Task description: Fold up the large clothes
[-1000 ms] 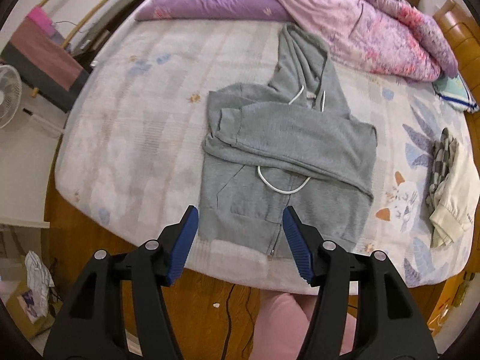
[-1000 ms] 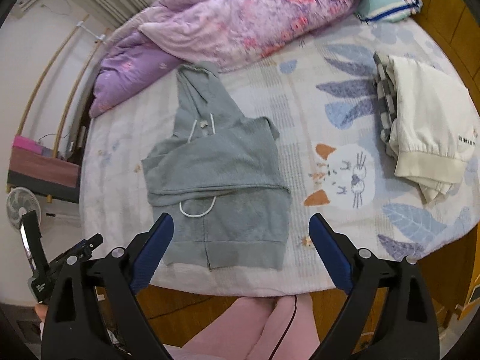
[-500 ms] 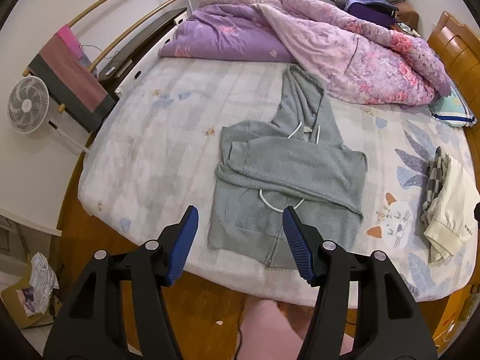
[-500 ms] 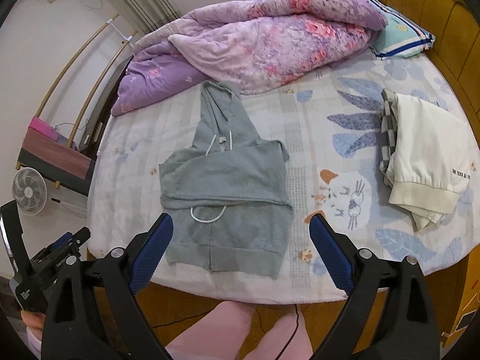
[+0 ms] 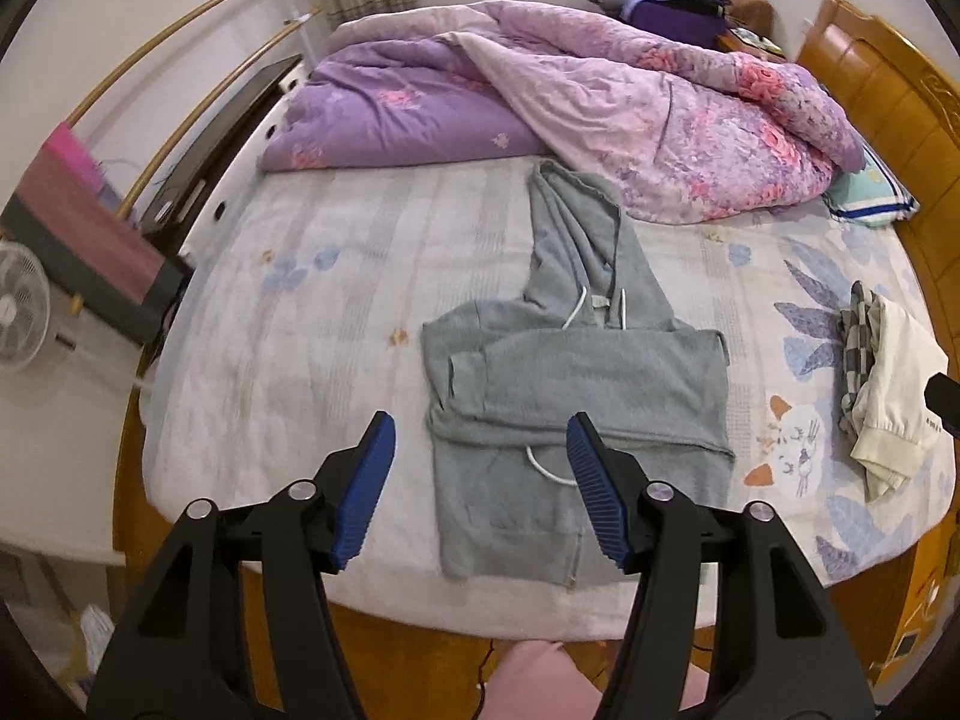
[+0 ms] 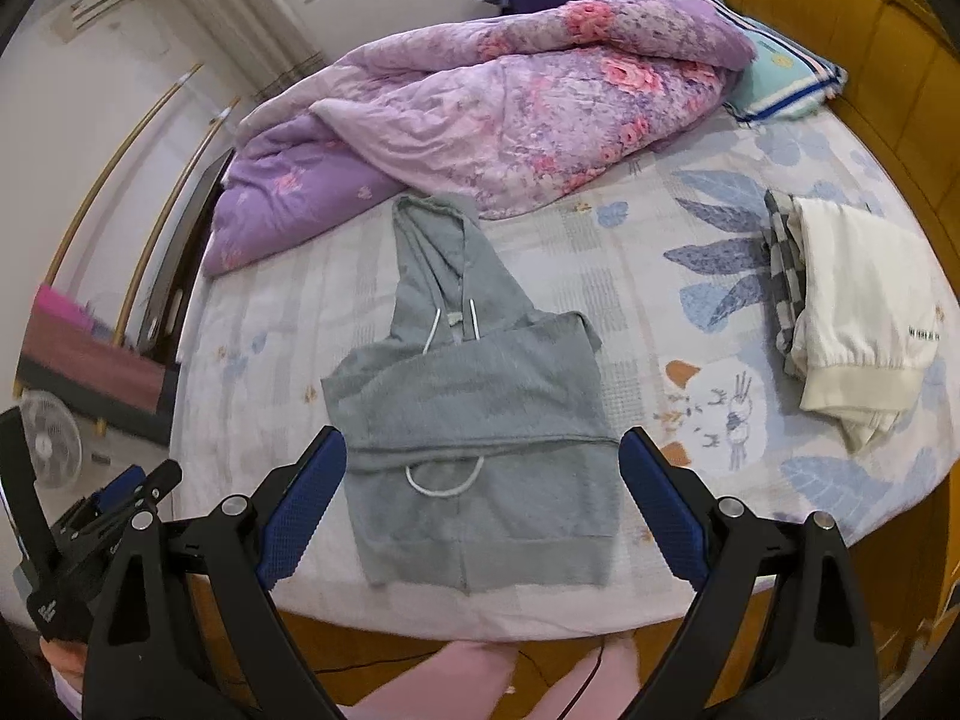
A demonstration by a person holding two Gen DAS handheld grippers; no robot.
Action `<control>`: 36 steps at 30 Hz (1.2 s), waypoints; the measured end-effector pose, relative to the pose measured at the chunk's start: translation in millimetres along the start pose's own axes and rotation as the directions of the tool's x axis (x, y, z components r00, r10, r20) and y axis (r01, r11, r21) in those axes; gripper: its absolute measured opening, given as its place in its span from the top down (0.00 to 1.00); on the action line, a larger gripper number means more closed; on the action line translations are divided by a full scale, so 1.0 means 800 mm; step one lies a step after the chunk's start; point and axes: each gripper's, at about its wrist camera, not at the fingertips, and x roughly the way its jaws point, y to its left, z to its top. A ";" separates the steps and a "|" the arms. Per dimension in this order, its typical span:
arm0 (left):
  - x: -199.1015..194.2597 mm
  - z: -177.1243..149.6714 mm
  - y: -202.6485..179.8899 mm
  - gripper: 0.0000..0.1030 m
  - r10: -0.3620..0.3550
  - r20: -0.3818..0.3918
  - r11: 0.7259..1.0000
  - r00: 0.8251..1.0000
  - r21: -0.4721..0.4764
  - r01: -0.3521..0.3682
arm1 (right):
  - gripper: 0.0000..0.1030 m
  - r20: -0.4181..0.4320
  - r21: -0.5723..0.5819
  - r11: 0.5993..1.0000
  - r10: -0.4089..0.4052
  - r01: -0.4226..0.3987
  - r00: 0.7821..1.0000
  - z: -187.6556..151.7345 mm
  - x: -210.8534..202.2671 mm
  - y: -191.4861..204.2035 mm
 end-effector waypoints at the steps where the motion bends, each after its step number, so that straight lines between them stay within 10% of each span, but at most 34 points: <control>1: 0.004 0.007 0.006 0.39 0.001 0.004 1.000 1.000 0.015 -0.002 | 0.14 0.004 0.019 1.000 -0.014 0.014 1.000 0.004 0.005 0.008; 20: 0.150 0.192 0.035 0.31 -0.013 -0.040 0.994 0.999 0.109 0.017 | 0.14 -0.003 -0.135 0.984 -0.117 0.116 0.993 0.165 0.152 0.085; 36: 0.493 0.316 -0.059 0.30 -0.075 -0.258 0.996 0.963 0.033 0.086 | 0.14 -0.137 -0.027 0.995 -0.099 0.097 0.986 0.272 0.478 0.030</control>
